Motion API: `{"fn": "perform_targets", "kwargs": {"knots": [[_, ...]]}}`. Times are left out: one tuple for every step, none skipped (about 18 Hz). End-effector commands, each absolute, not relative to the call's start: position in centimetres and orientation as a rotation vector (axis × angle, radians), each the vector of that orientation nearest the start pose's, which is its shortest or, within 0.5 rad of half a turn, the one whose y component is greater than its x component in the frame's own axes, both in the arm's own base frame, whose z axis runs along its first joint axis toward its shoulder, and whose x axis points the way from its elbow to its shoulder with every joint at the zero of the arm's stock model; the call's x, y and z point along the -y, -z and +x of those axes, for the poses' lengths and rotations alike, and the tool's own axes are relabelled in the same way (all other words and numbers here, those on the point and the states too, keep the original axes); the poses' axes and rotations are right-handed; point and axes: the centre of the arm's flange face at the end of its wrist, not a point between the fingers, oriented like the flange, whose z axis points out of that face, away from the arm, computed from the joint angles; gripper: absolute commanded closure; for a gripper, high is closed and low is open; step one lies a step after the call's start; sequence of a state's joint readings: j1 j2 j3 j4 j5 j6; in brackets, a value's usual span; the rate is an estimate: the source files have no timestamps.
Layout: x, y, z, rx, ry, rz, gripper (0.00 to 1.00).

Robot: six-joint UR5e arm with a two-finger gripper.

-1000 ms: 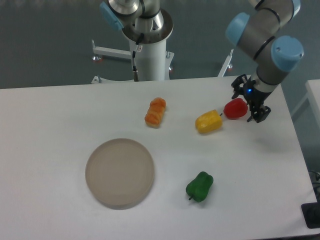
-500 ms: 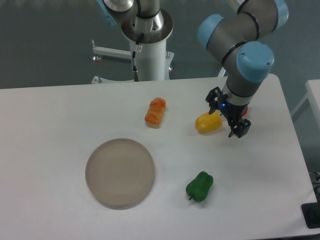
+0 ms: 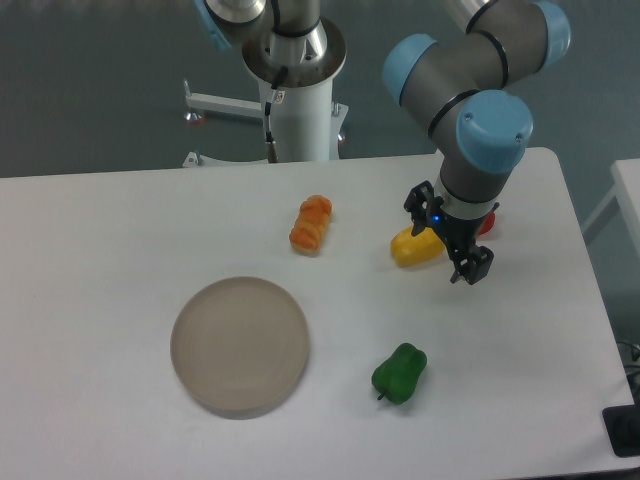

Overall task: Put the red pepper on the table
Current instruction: 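Raise the open gripper and move it back over the yellow pepper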

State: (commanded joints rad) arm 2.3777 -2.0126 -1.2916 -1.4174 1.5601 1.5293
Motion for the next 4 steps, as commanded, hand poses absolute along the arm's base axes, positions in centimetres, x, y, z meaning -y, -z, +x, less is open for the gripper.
{"fn": "perform_targets", "kwargs": {"knots": [[-55.85, -38.20, -38.90, -1.109, 0.021, -2.935, 0.00], [-55.79, -38.15, -38.84, -1.109, 0.023, -2.935, 0.00], [-55.74, -38.16, -38.79, -1.109, 0.026, -2.936, 0.00], [-55.67, -38.04, -38.71, -1.112, 0.030, -2.936, 0.00]]}}
